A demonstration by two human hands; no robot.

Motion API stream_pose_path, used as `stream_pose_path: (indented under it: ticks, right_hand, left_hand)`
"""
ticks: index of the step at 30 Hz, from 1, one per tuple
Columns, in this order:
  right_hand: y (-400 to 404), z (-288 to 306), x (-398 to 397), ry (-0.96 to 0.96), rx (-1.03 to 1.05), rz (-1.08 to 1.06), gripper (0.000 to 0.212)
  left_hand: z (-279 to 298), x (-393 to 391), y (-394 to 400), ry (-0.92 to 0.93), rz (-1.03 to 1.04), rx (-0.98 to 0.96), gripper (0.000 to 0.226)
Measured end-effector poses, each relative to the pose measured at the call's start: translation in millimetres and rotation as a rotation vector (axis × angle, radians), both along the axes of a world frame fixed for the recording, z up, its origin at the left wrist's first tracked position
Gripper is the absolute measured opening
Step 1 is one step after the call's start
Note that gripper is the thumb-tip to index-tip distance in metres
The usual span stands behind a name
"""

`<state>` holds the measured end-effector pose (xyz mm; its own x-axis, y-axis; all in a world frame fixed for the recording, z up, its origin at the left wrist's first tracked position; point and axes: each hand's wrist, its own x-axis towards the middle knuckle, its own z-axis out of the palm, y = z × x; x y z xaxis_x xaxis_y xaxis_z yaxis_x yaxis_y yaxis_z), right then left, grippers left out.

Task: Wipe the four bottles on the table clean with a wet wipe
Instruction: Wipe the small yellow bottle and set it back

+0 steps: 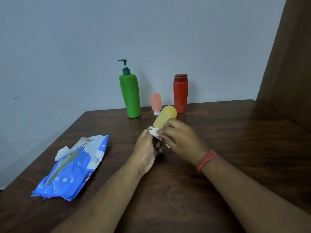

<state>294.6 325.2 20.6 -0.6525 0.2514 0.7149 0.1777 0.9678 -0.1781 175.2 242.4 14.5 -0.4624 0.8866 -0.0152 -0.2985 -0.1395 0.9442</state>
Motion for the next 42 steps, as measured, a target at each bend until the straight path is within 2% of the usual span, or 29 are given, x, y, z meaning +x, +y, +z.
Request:
stream_pose_path:
  ticks: [3, 4, 6, 7, 9, 10, 12, 14, 21, 24, 30, 37, 39, 42]
  right_hand:
    - [12, 3, 7, 0.284, -0.065, -0.111, 0.015]
    - [16, 6, 12, 0.389, -0.164, -0.174, 0.016]
    - [25, 8, 19, 0.54, -0.5, -0.234, 0.017]
    - [27, 9, 20, 0.606, -0.713, -0.174, 0.017]
    - [27, 11, 20, 0.722, -1.082, 0.112, 0.015]
    - [25, 12, 20, 0.753, -1.194, 0.251, 0.016]
    - [23, 13, 19, 0.739, -1.314, 0.399, 0.02]
    - [21, 11, 15, 0.678, -1.34, 0.422, 0.02]
    - [9, -3, 2, 0.38, -1.14, 0.285, 0.022]
    - [9, -4, 2, 0.334, -1.167, 0.235, 0.018]
    - [20, 5, 14, 0.438, -1.443, 0.416, 0.026]
    - [32, 17, 29, 0.677, -1.465, 0.525, 0.027]
    - [32, 15, 28, 0.743, -1.464, 0.498, 0.027]
    - [33, 3, 19, 0.763, -1.453, 0.317, 0.026]
  left_hand:
    - [2, -2, -1, -0.146, -0.071, 0.056, 0.024]
    - [3, -3, -2, -0.172, -0.1, 0.054, 0.024]
    - [4, -1, -4, -0.185, -0.163, 0.034, 0.026]
    - [5, 0, -5, -0.178, -0.193, 0.024, 0.026]
    - [5, 3, -6, -0.154, -0.228, 0.002, 0.027]
    - [5, 4, -6, -0.147, -0.232, -0.006, 0.027]
    - [6, 4, -6, -0.148, -0.225, -0.004, 0.027]
    - [7, 3, -7, -0.158, -0.212, -0.001, 0.025]
    - [9, 7, -4, -0.212, -0.178, 0.021, 0.023]
    - [8, 7, -3, -0.191, -0.151, 0.017, 0.021]
    - [9, 9, 0, -0.116, -0.116, -0.011, 0.024]
    - [9, 4, 0, -0.15, -0.023, -0.05, 0.022]
    - [7, 4, 0, -0.184, -0.004, -0.025, 0.022]
    - [6, 0, 0, -0.237, -0.002, 0.051, 0.028]
